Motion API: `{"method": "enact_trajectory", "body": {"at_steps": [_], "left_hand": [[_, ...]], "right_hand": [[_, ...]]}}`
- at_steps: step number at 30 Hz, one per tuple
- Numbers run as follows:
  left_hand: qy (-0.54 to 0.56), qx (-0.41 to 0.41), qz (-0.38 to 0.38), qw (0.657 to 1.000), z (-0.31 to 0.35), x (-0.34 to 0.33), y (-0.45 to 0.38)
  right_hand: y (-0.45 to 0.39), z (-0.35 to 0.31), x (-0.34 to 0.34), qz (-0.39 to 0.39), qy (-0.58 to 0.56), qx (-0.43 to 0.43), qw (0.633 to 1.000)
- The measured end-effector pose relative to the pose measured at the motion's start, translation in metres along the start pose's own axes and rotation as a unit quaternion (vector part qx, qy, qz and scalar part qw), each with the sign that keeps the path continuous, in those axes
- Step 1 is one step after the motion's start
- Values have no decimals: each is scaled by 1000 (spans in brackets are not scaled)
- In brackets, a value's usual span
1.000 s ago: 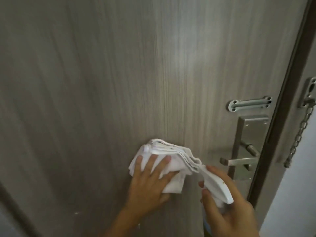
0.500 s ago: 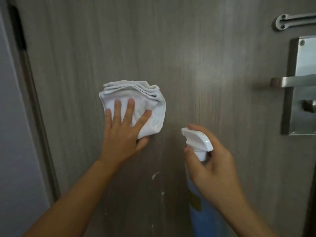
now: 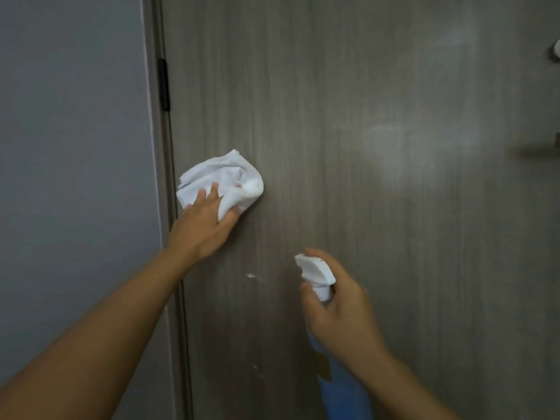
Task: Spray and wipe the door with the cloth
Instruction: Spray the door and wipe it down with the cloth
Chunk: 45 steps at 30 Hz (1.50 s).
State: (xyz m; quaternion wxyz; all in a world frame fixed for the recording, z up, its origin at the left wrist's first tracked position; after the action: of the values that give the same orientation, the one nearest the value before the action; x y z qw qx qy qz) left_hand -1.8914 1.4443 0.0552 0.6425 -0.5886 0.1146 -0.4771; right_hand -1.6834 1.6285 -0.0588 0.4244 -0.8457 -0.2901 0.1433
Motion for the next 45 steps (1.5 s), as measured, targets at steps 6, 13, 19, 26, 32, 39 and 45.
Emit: {"method": "enact_trajectory", "body": {"at_steps": [6,13,19,26,32,39,45], "left_hand": [[-40,-36,-102,993,-13,-1,7],[-68,-39,-150,986,-19,-10,10],[-76,-35,-155,984,-21,-12,10],[-41,-50,-129,990,-24,-19,10],[-40,-65,-85,993,-27,-23,10],[-61,-87,-51,993,-27,-28,13],[-43,-82,-14,996,-13,-38,26]], "right_hand": [[27,3,-59,-48,-7,-12,999],[38,-14,-99,-72,8,17,997],[35,-9,-98,-65,24,7,998],[28,8,-52,-1,83,3,997],[24,20,-8,30,111,-2,993],[18,30,45,75,133,0,988],[14,39,68,96,137,-19,986]]}}
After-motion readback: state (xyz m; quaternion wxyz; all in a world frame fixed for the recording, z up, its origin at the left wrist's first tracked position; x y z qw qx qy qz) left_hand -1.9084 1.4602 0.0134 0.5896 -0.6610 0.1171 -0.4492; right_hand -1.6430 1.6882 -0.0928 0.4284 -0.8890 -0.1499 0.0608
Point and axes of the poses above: each hand's wrist, its own y-axis away from the middle knuckle, its own x-axis out of the back of the hand, z = x × y, the point moved 10 cm from there along -y, towards the middle knuckle, and after that the axes turned 13 degrees about z, right-handed, at the moved point
